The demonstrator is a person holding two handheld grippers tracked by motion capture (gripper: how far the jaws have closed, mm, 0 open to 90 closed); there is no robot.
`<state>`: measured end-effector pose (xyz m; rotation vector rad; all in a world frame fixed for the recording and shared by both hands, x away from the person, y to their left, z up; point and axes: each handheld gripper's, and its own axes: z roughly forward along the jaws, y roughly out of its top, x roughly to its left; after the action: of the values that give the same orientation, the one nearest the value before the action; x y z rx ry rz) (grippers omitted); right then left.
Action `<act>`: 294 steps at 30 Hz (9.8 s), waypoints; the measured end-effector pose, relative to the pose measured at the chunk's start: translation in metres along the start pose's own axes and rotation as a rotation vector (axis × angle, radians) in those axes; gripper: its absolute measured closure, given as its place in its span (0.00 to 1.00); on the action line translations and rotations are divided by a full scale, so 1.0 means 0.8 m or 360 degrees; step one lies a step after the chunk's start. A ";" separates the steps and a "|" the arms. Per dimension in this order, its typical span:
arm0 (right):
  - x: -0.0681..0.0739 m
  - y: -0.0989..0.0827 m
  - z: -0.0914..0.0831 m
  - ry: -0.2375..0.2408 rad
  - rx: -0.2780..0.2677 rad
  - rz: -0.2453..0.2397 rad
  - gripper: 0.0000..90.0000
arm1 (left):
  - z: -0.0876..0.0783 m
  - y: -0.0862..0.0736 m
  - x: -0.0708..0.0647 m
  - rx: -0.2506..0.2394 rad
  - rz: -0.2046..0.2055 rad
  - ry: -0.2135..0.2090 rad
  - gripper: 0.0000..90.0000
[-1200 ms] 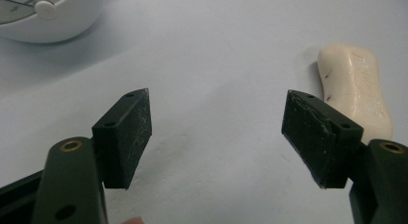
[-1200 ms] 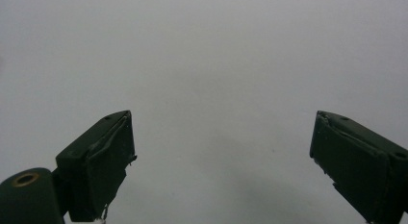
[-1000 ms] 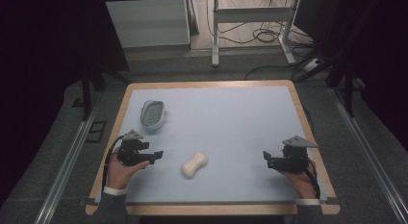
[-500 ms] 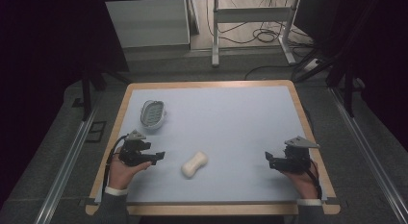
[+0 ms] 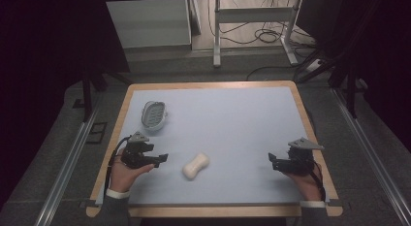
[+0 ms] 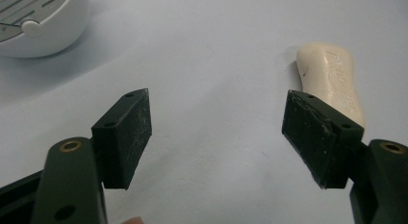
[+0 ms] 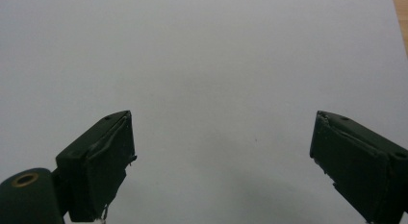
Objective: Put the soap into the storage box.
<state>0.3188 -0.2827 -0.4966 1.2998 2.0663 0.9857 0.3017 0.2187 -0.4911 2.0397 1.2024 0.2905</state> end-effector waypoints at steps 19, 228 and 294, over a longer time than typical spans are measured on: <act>-0.011 -0.001 -0.011 -0.0009 -0.0046 0.0044 0.09 | -0.014 0.026 -0.011 0.0058 0.0024 -0.0027 0.28; -0.023 -0.011 -0.009 -0.0090 0.0023 0.0111 0.09 | 0.056 0.152 0.025 0.0497 0.0129 0.0018 0.55; -0.025 -0.013 -0.006 -0.0096 0.0041 0.0110 0.09 | 0.079 0.163 0.121 0.0425 -0.0276 0.0306 0.55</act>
<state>0.3180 -0.3054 -0.5014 1.4055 2.0068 0.9410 0.4730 0.2307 -0.4615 2.1510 1.6001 0.2577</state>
